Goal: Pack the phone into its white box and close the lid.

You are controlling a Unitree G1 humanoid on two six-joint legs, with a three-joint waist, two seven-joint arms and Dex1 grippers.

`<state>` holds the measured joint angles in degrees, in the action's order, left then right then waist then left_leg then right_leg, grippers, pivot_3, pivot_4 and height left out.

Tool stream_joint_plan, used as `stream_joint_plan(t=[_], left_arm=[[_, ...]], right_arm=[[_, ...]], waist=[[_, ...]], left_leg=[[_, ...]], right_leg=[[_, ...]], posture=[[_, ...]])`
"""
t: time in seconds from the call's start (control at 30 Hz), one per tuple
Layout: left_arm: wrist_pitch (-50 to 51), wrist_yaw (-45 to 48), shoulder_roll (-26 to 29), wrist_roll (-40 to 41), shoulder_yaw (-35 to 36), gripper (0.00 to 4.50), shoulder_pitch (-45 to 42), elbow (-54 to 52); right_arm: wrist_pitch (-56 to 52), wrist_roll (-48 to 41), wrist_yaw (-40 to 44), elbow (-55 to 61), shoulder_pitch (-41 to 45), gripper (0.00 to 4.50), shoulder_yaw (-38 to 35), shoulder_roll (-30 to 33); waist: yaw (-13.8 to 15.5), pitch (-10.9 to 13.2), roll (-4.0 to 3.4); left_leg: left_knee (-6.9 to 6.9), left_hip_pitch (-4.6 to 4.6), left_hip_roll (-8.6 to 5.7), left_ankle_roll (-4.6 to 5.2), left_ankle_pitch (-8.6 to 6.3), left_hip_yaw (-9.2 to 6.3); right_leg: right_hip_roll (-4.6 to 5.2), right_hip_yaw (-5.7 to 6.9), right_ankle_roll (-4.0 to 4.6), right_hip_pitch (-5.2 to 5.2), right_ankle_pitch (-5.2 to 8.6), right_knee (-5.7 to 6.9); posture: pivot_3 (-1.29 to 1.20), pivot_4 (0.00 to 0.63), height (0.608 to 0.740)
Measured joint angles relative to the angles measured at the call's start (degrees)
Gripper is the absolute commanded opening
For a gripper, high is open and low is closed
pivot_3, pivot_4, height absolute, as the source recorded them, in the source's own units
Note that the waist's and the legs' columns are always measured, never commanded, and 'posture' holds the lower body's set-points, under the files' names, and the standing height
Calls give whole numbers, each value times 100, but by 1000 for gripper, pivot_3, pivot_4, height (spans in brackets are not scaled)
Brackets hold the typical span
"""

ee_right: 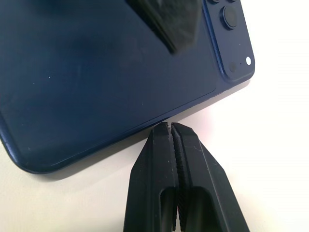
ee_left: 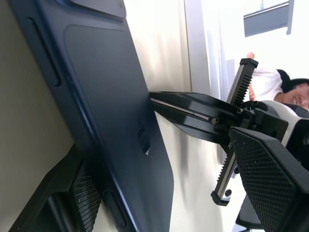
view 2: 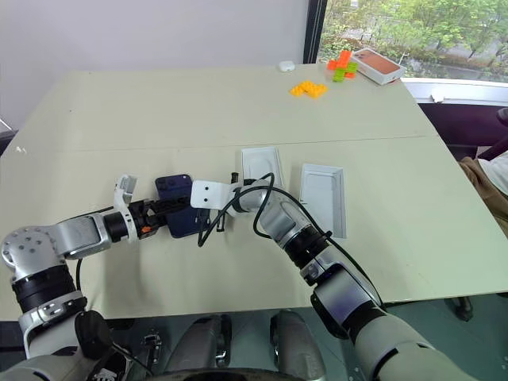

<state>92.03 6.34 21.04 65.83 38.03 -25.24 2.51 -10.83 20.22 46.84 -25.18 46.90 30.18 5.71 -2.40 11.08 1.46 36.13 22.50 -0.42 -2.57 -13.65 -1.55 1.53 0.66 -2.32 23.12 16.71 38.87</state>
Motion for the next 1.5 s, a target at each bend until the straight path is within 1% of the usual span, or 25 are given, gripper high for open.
stream_joint_plan(t=[0.23, 0.33, 0.4, 0.43, 0.47, 0.53, 0.57, 0.77, 0.9, 0.97, 1.03, 1.17, 1.27, 1.37, 1.43, 1.5], left_arm=[[0, -67, 94, 243, 62, 4034, 198, -77], [-4, -97, 77, 236, 61, 3185, 198, -72], [-12, -134, 53, 228, 60, 2234, 198, -60], [-16, -144, 23, 228, 59, 1616, 198, -53], [-16, -146, 5, 228, 55, 1256, 198, -46], [-14, -156, -28, 226, 62, 199, 208, -27], [-17, -93, -55, 316, 86, 31, 205, -41], [-15, -82, -37, 322, 102, 31, 208, 17], [-16, -14, 2, 374, 122, 31, 260, 92], [-38, 98, 66, 384, 96, 31, 315, 79], [-134, 233, 169, 384, 82, 31, 366, 64], [-664, 712, 379, 337, -114, 31, 431, -179], [-809, 1073, 554, 338, -368, 0, 389, -175], [-800, 1252, 578, 344, -596, 0, 211, -27], [-801, 1307, 594, 346, -648, 0, 154, -9], [-786, 1351, 594, 371, -722, 0, 18, 59]], right_arm=[[2, 0, 0, 5, 0, 115, 1, 9], [2, -2, 0, 5, 0, 85, 1, 11], [3, -2, 2, 8, 0, 85, 2, 15], [3, -2, 2, 9, 0, 85, 2, 15], [3, -1, 2, 9, 0, 85, 2, 15], [0, 2, -1, 14, 0, 85, -7, 23], [2, -2, 0, 14, -9, 85, -14, 48], [3, -21, -15, 36, -39, 85, -27, 41], [-271, -368, 159, 176, -158, 85, -257, 18], [-568, -654, 320, 314, -216, 85, -419, 1], [-1077, -1147, 468, 570, -247, 85, -790, -69], [-2053, -2079, 638, 1186, -87, 85, -1551, -140], [-2589, -2584, 746, 1379, -5, 914, -1860, 12], [-2864, -2791, 833, 1396, -6, 2299, -1933, 373], [-3015, -2870, 843, 1412, -6, 3383, -1938, 508], [-3103, -2961, 950, 1504, -6, 4307, -1909, 708]], waist=[[7, 0, 0], [6, 0, 0], [9, 0, 0], [10, 0, 0], [9, 0, 0], [8, 0, 0], [14, -2, 4], [15, -3, 5], [11, -2, 5], [4, 0, 8], [2, 5, 7], [28, 5, 6], [63, 6, 5], [145, 6, 5], [153, 6, 5], [158, 6, 5]], left_leg=[[0, 0, 0, 0, 0, 0], [1, 0, 0, 0, 0, 0], [1, 0, 0, 0, 0, 0], [1, 0, 0, 0, 0, 0], [1, 0, 0, 0, 0, 0], [1, 0, 0, 0, 0, 0], [1, 0, 0, 0, 0, -1], [1, -5, 0, 0, 1, -1], [-3, -1, 0, 0, 1, -1], [-5, 3, 1, 0, 1, -1], [-4, 15, 2, 0, 1, -1], [-4, 35, 3, -1, 1, -4], [-8, 45, 3, 3, -1, -4], [1, 87, 3, 10, -3, -4], [0, 103, 3, 17, -7, 0], [-4, 122, 3, 17, -7, 0]], right_leg=[[0, 0, 0, 0, 0, 0], [0, 0, 1, -1, 0, 0], [0, 0, 1, -1, 0, 0], [0, 0, 1, -1, 0, 0], [0, 0, 1, -1, 0, 0], [0, 0, 1, -1, 0, 0], [0, 0, 1, -1, 0, 0], [0, 0, 1, -5, 0, 0], [0, 0, 1, -1, 0, -3], [0, 0, 2, 3, 0, -6], [0, 0, 2, 15, 0, -6], [1, 1, 5, 33, -1, -10], [3, 2, 8, 33, -3, -30], [3, 3, 11, 65, -6, -43], [4, 3, 11, 83, -6, -49], [3, 3, 10, 103, -6, -51]], posture=[[0, 150, 740], [0, 150, 740], [0, 150, 740], [0, 150, 740], [0, 150, 740], [0, 150, 740], [0, 150, 740], [0, 150, 740], [0, 150, 740], [0, 150, 740], [0, 150, 740], [0, 150, 740], [0, 150, 740], [0, 150, 740], [0, 150, 740], [0, 150, 740]])
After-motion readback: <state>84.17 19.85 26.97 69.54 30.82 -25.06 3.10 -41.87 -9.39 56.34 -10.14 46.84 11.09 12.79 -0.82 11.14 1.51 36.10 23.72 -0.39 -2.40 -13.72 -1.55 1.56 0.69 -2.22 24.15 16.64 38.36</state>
